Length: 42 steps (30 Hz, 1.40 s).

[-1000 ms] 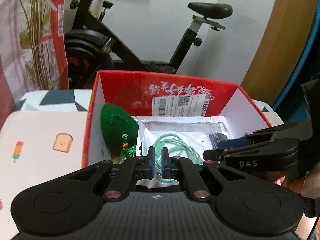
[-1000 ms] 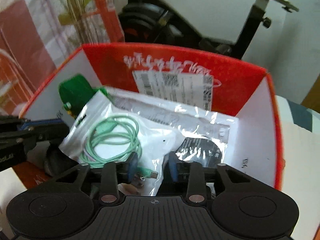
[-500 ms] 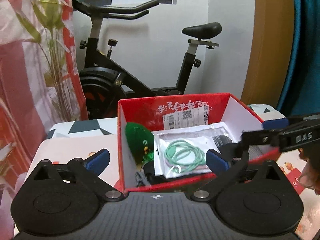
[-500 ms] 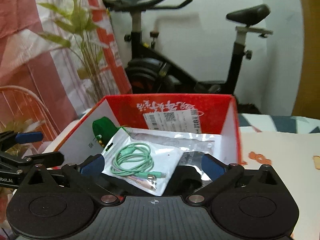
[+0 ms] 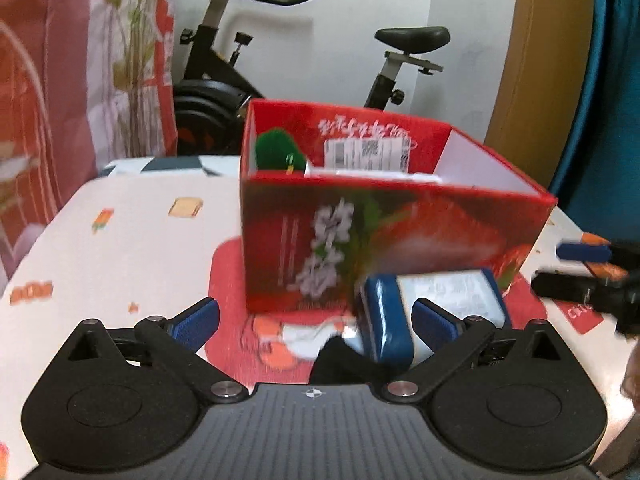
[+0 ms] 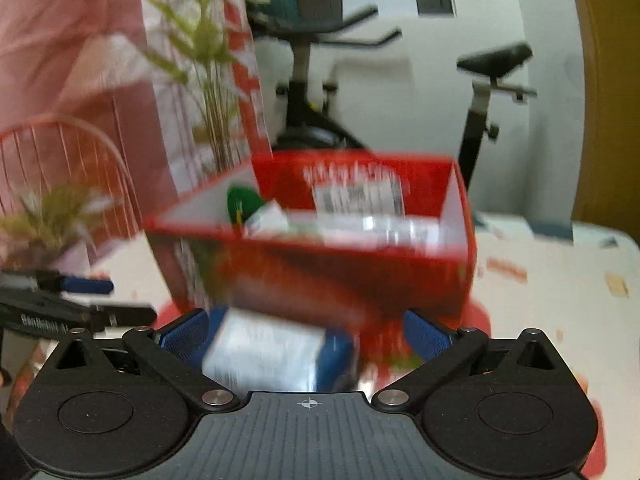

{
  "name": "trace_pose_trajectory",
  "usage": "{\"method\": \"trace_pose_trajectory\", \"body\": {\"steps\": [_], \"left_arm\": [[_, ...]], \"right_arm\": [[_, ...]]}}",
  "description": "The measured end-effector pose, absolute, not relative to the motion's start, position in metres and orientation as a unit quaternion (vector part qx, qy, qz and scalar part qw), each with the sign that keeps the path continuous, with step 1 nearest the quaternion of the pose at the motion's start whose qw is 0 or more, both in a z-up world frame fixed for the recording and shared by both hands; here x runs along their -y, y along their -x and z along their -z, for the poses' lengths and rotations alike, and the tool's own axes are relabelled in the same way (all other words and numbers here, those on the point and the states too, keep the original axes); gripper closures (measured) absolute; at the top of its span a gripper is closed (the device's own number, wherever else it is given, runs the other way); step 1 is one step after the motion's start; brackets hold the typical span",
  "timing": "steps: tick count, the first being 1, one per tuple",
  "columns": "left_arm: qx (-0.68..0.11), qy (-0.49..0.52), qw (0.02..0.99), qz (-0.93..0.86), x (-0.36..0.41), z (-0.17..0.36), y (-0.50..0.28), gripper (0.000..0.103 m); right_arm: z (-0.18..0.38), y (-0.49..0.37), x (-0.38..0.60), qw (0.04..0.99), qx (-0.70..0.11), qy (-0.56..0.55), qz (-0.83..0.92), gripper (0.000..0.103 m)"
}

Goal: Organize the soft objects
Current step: 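Move both grippers down to the black dotted gloves beside the box, then close the left gripper on the black gloves while the right gripper grasps them too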

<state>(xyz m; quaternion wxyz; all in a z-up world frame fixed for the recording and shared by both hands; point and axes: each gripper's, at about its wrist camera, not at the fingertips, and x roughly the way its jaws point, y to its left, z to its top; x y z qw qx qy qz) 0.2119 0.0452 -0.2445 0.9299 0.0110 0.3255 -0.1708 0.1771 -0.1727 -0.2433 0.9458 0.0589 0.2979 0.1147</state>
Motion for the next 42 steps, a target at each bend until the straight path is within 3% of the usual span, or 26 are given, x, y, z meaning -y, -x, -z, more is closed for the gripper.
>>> {"method": "trace_pose_trajectory", "body": {"steps": [9, 13, 18, 20, 22, 27, 34, 42], "left_arm": [[-0.337, -0.006, 0.930, 0.146, -0.045, 0.273, -0.202, 0.000], [-0.335, 0.008, 0.933, 0.132, -0.045, 0.282, -0.193, 0.000], [-0.347, 0.008, 0.929, 0.129, -0.045, 0.291, -0.189, 0.000], [-0.348, 0.017, 0.929, 0.127, -0.048, 0.291, -0.190, 0.003], [-0.351, 0.026, 0.927, 0.130, -0.049, 0.291, -0.190, 0.008], [-0.360, 0.047, 0.921, 0.143, -0.052, 0.293, -0.191, 0.017], [-0.367, 0.074, 0.911, 0.174, -0.052, 0.297, -0.191, 0.036], [-0.386, 0.099, 0.893, 0.209, -0.049, 0.305, -0.191, 0.043]], "right_arm": [[0.299, -0.157, 0.156, 0.918, -0.369, -0.069, -0.124, 0.002], [0.310, -0.157, 0.152, 0.910, -0.387, -0.072, -0.131, 0.018], [0.316, -0.152, 0.137, 0.909, -0.393, 0.012, -0.138, 0.026], [0.316, -0.150, 0.138, 0.910, -0.391, 0.011, -0.137, 0.034], [0.315, -0.150, 0.146, 0.911, -0.391, 0.000, -0.129, 0.053], [0.313, -0.152, 0.167, 0.910, -0.391, -0.036, -0.132, 0.066], [0.315, -0.153, 0.168, 0.914, -0.383, -0.034, -0.129, 0.072], [0.315, -0.153, 0.164, 0.916, -0.380, -0.023, -0.124, 0.072]]}}
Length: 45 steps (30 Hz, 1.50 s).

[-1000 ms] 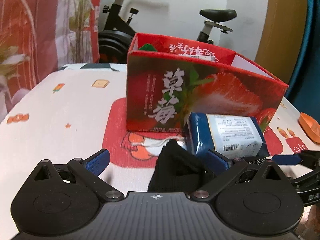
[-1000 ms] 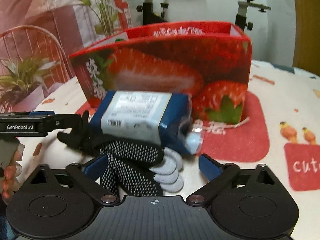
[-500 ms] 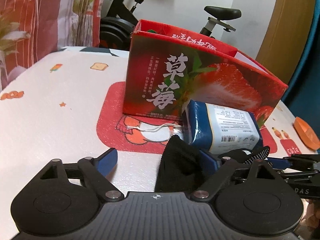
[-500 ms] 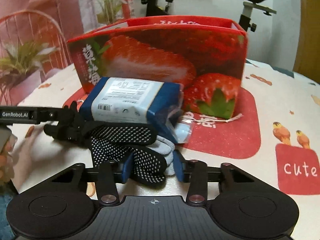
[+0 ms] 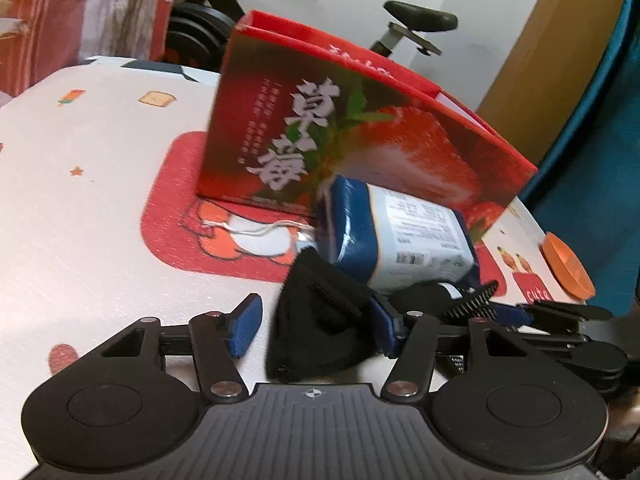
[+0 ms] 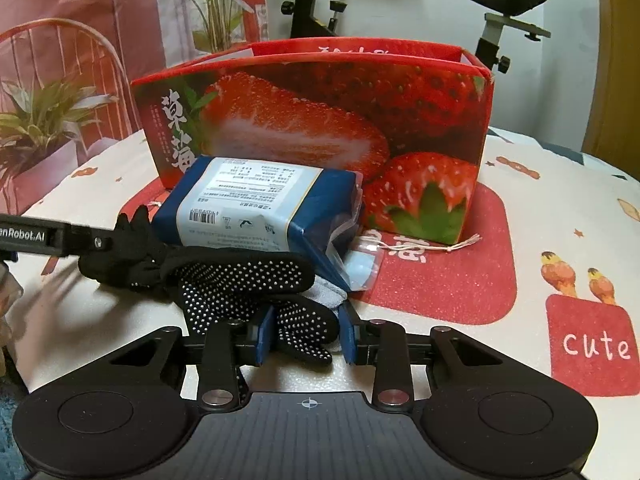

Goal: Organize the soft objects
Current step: 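Close the left gripper on the black gloves while the right gripper grasps them too, then lift the gloves with both grippers and carry them over the red box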

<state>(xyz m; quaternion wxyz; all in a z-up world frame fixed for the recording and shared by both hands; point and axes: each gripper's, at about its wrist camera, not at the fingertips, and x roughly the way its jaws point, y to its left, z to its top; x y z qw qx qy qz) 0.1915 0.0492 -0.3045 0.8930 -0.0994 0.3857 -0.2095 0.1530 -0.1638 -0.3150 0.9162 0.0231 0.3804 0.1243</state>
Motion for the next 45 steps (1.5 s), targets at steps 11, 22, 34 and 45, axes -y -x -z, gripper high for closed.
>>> {"method": "trace_pose_trajectory", "body": {"steps": [11, 22, 34, 45], "left_arm": [[-0.384, 0.096, 0.891, 0.221, -0.046, 0.305, -0.189, 0.065], [-0.367, 0.070, 0.900, 0.226, -0.042, 0.298, -0.182, 0.086], [-0.356, 0.080, 0.904, 0.221, -0.048, 0.290, -0.176, 0.087], [-0.322, 0.090, 0.914, 0.228, -0.051, 0.273, -0.165, 0.087]], "right_arm": [[0.315, -0.153, 0.165, 0.916, -0.380, -0.021, -0.125, 0.072], [0.315, -0.153, 0.166, 0.913, -0.385, -0.030, -0.129, 0.076], [0.302, -0.146, 0.165, 0.912, -0.376, -0.059, -0.152, 0.091], [0.281, -0.135, 0.165, 0.925, -0.336, -0.067, -0.163, 0.091]]}}
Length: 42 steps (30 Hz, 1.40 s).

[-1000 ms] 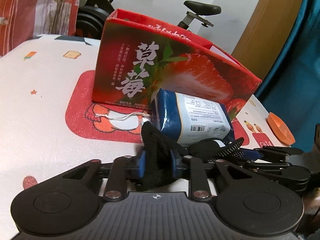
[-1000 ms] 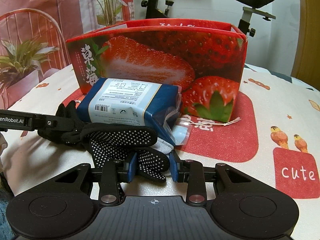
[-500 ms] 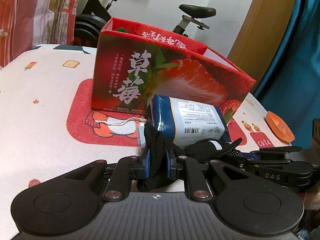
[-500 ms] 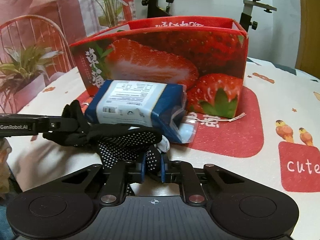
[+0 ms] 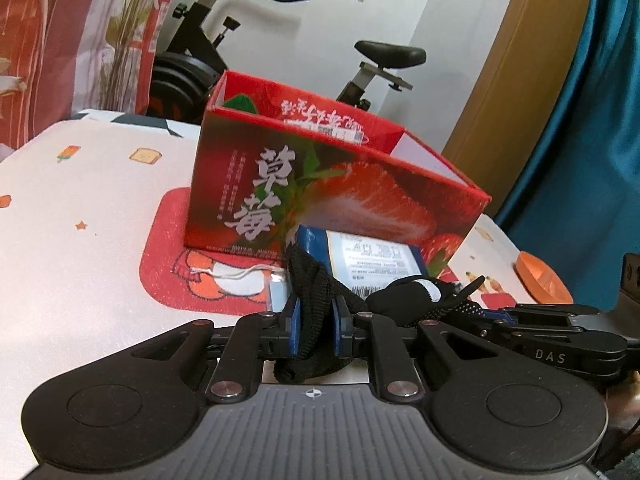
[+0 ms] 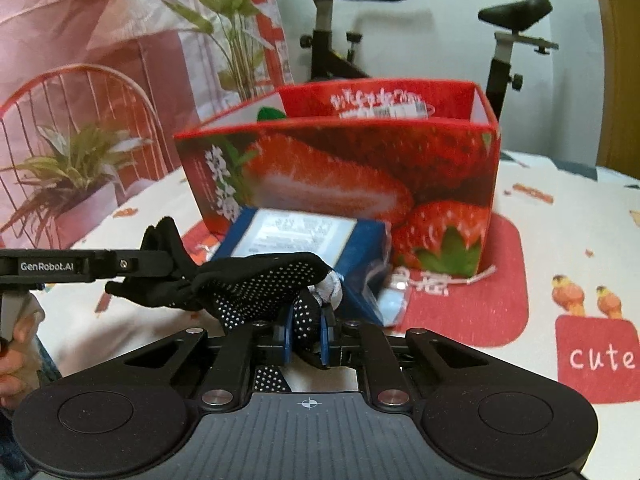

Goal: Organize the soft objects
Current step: 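Lift the gloves with both grippers and carry them over the red box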

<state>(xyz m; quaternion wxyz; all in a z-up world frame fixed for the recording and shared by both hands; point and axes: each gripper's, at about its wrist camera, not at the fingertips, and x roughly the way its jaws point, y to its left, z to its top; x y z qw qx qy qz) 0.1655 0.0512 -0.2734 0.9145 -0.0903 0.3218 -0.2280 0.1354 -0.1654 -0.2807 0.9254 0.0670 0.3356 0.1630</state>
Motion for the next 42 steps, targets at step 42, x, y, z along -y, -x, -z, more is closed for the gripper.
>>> {"method": "trace_pose_trajectory", "body": {"steps": [42], "left_arm": [[-0.267, 0.051, 0.938, 0.214, 0.009, 0.159, -0.329, 0.087]], "right_arm": [[0.168, -0.333, 0.216, 0.951, -0.269, 0.008, -0.153, 0.091]]}}
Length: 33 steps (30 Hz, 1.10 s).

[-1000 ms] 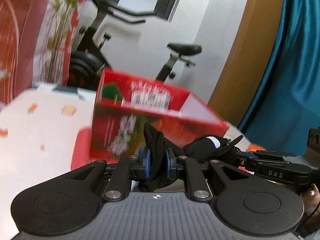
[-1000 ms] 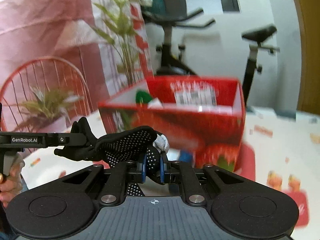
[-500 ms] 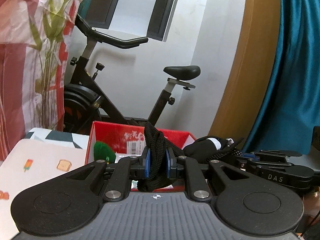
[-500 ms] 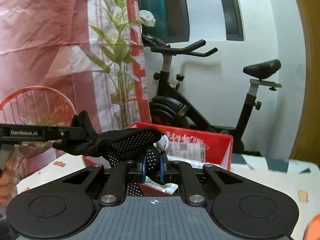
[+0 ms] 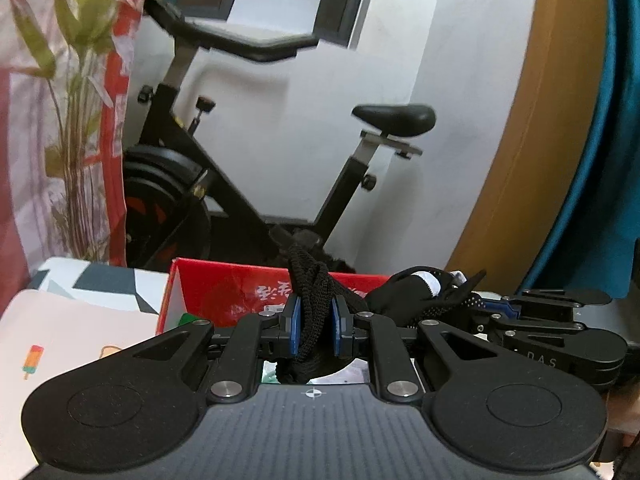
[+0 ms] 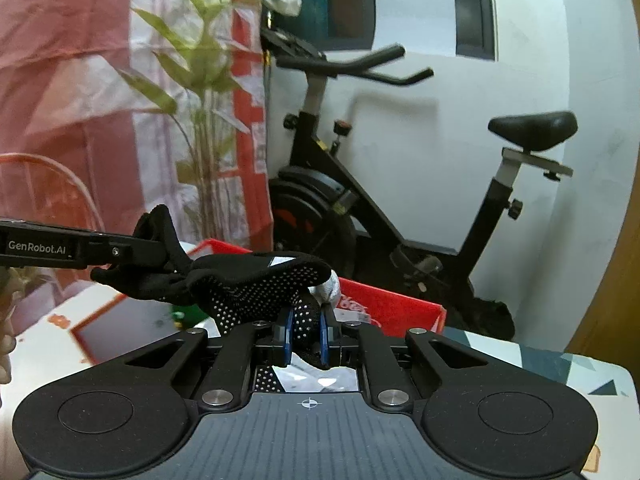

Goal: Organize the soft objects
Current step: 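Lift the gloves with both grippers and carry them over the red box, then lower the gloves into the box and open both grippers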

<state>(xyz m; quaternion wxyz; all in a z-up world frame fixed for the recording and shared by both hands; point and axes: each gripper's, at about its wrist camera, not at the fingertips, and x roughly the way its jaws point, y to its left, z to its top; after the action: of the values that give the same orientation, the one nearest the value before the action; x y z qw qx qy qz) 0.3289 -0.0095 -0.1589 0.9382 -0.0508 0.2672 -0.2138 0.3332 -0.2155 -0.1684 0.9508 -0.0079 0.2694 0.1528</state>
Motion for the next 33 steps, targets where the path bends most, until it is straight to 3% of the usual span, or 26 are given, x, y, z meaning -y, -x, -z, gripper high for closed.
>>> {"method": "trace_pose_trajectory", "body": {"steps": [14, 17, 19, 23, 26, 33], "left_arm": [[-0.369, 0.035, 0.907, 0.201, 0.024, 0.197, -0.413, 0.083], [-0.379, 0.036, 0.901, 0.206, 0.026, 0.201, -0.419, 0.067], [-0.379, 0.029, 0.901, 0.209, 0.027, 0.201, -0.421, 0.046], [-0.362, -0.005, 0.908, 0.212, 0.032, 0.197, -0.414, 0.038], [-0.353, -0.025, 0.910, 0.218, 0.033, 0.192, -0.407, 0.037], [-0.319, -0.056, 0.918, 0.228, 0.031, 0.172, -0.375, 0.018]], "right_arm": [[0.215, -0.408, 0.221, 0.915, -0.371, 0.018, -0.158, 0.091], [0.219, -0.414, 0.222, 0.911, -0.382, 0.023, -0.151, 0.090], [0.221, -0.415, 0.221, 0.912, -0.381, 0.041, -0.145, 0.083], [0.221, -0.412, 0.223, 0.914, -0.379, 0.051, -0.137, 0.079], [0.217, -0.407, 0.227, 0.918, -0.374, 0.044, -0.128, 0.072], [0.196, -0.372, 0.236, 0.928, -0.348, -0.005, -0.135, 0.029]]}}
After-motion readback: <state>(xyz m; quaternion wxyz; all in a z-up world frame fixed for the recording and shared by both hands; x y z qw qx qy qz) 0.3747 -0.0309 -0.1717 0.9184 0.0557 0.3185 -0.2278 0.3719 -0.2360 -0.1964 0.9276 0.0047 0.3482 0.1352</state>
